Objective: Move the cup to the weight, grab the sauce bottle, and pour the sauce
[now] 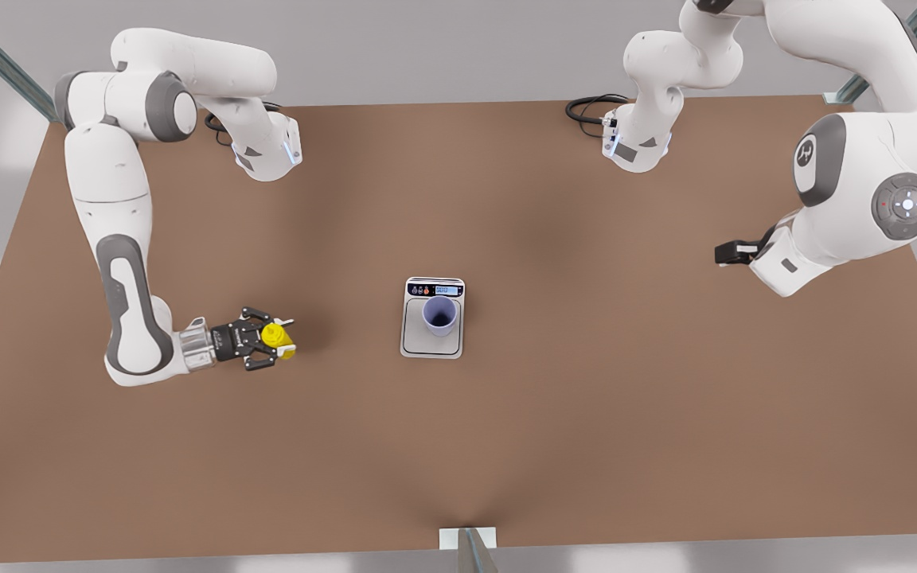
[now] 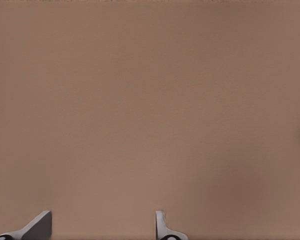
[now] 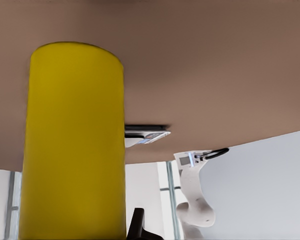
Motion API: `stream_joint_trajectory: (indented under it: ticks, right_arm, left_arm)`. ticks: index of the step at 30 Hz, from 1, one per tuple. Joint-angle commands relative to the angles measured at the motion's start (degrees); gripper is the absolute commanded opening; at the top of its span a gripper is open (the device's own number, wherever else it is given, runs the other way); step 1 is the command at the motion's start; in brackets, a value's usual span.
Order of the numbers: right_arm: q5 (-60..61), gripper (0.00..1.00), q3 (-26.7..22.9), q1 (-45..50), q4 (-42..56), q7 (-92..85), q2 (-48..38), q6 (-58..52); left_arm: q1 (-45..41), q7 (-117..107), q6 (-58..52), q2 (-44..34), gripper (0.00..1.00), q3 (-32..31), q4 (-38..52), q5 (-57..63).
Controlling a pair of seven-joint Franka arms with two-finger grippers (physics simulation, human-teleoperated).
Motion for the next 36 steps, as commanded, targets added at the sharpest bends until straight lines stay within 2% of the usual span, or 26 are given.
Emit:
stream_joint_trajectory:
  ticks: [1, 4, 7, 8, 9, 13, 14, 36]
  right_arm:
    - [3.26, 0.25, -0.04, -0.03, -0.27, -0.65, 0.14, 2.01]
    - [3.17, 0.28, -0.04, -0.64, 0.00, -4.61, 1.63, 0.43]
    - [3.08, 0.64, -0.04, -1.08, -0.27, -6.10, 1.98, 0.43]
    - [3.08, 0.80, -0.04, -1.08, -0.36, -5.75, 1.98, 0.43]
    - [3.00, 0.88, -0.04, -0.99, -0.27, -5.49, 1.98, 0.52]
    - [2.56, 0.94, 0.05, -1.08, -0.27, -5.40, 1.98, 0.70]
    - [2.56, 1.00, -0.04, -0.99, -0.27, -5.49, 1.98, 0.70]
    - [-2.98, 1.00, -0.30, -2.14, 2.46, -6.98, 1.54, 1.57]
  left_arm:
    - [-0.08, 0.00, 0.08, 0.01, 1.00, 0.00, 0.00, 0.10]
    - [-0.08, -0.08, 0.08, 0.10, 1.00, -0.08, 0.00, -0.51]
    - [-0.08, -0.08, 0.08, 0.28, 1.00, 0.00, 0.00, -0.43]
    - [-0.08, -0.08, 0.08, 0.45, 1.00, 0.00, 0.09, -0.34]
    - [-0.08, -0.08, -0.01, 0.36, 1.00, 0.00, 0.09, -0.34]
    - [-0.08, -0.08, -0.01, 0.36, 1.00, 0.00, 0.18, -0.34]
    - [-0.08, -0.08, -0.01, 0.36, 1.00, -0.08, 0.26, -0.34]
    - [-0.08, -0.08, -0.27, 1.33, 1.00, 0.00, 2.20, -0.07]
